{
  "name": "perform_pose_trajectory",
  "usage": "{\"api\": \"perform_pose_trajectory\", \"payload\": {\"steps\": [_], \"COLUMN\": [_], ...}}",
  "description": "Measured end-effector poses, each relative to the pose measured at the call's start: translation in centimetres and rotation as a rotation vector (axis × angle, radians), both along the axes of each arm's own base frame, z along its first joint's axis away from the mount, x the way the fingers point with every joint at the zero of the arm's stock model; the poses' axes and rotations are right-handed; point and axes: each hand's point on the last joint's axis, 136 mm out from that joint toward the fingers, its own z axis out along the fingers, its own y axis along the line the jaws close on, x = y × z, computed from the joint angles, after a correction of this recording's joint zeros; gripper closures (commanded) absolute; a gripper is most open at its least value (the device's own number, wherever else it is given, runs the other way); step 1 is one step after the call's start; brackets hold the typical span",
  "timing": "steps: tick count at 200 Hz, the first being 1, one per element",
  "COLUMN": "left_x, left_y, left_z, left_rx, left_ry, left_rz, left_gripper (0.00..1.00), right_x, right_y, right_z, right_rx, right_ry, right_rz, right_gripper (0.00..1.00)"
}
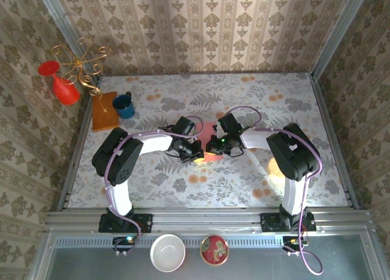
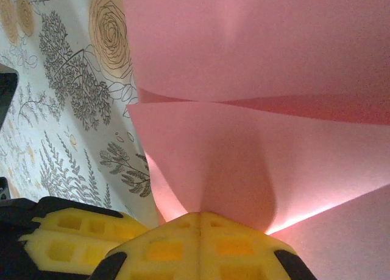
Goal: Fold a paper plane with a square sheet of paper (pick it up from the middle)
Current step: Fold the triangle a second time at the center of the table.
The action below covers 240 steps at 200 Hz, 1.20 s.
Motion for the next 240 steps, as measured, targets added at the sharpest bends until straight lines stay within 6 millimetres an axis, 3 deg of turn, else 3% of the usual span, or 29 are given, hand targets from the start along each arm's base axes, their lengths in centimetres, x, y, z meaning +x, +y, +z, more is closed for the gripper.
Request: {"api": "perform_pose_trajectory", "payload": {"steps": [32, 74, 107, 135, 165, 197, 240], "left_x": [0.0, -0.1, 0.0, 0.0, 0.0, 0.0, 0.0], "left_y": [0.0, 0.0, 0.0, 0.0, 0.0, 0.0, 0.0], "left_z": [0.0, -0.1, 0.0, 0.0, 0.0, 0.0, 0.0], "left_rx": [0.001, -0.005, -0.004, -0.004, -0.005, -0.005, -0.005], "left_ry": [0.001, -0.002, -0.005, -0.004, -0.005, -0.005, -0.013], "left_rz": [0.000, -0.001, 0.000, 0.000, 0.000, -0.001, -0.012], "left_gripper": [1.00, 1.00, 1.00, 1.00, 1.00, 1.00, 1.00], "right_x": [0.9, 5.3, 6.9, 6.7, 5.6, 3.9, 2.9], "right_y": [-0.9, -6.2, -7.7, -7.4, -5.1, -3.2, -3.3], "right_z": [-0.1, 0.0, 0.1, 1.6, 3.5, 2.3, -0.1], "right_rx": [0.019, 0.051, 0.024, 0.021, 0.039, 0.050, 0.019], "right_ry": [0.002, -0.022, -0.049, -0.078, -0.111, -0.060, 0.011], "right_rz": [-0.021, -0.174, -0.224, -0.219, -0.158, -0.100, -0.094], "right_gripper": [1.00, 1.00, 1.00, 1.00, 1.00, 1.00, 1.00]}}
